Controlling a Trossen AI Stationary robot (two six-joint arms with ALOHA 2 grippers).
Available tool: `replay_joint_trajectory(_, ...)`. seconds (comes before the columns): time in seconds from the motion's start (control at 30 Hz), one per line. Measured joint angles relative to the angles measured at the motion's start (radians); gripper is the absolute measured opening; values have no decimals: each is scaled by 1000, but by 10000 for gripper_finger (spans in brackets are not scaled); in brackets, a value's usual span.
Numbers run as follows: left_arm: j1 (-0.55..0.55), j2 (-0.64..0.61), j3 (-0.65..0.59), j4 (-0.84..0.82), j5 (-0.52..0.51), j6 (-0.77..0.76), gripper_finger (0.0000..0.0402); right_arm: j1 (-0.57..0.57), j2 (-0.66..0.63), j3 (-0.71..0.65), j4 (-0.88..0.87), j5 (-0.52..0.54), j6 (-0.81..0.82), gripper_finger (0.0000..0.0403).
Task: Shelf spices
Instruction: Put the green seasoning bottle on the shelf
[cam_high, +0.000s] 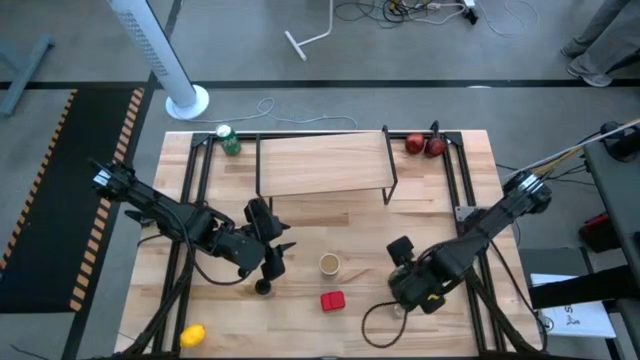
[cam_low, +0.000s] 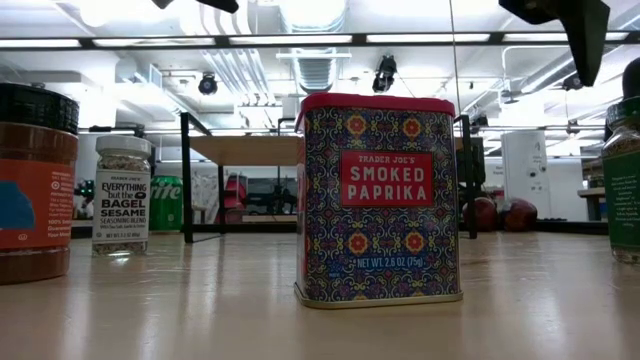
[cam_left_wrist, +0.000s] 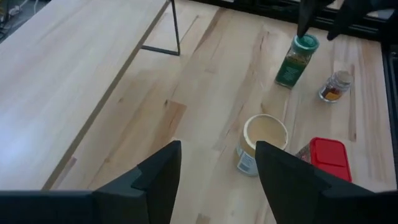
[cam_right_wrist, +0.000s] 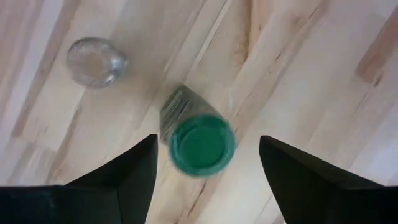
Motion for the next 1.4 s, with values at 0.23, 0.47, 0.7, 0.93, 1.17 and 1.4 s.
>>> replay_joint_trajectory(0.23, -10, 0, 0, -4, 6, -56, 196, -2, 52, 26, -14, 6, 105, 284)
replay_joint_trajectory(0.47, -12, 0, 0, -12, 24, -104, 194, -2, 43, 23, -11, 7, 340, 307)
replay_joint_trajectory(0.7, -12, 0, 0, -12, 25, -179, 195, -2, 42, -51, -2, 7, 454, 311)
replay_joint_trajectory(0.93, -12, 0, 0, -11, 25, -186, 190, -2, 42, -138, 128, 7, 472, 312)
replay_joint_trajectory(1.17, -12, 0, 0, -11, 25, -186, 191, -41, 42, -216, 209, 6, 468, 294)
replay_joint_trajectory(1.4, -12, 0, 0, -11, 26, -186, 188, -83, 42, -284, 235, -34, 447, 243)
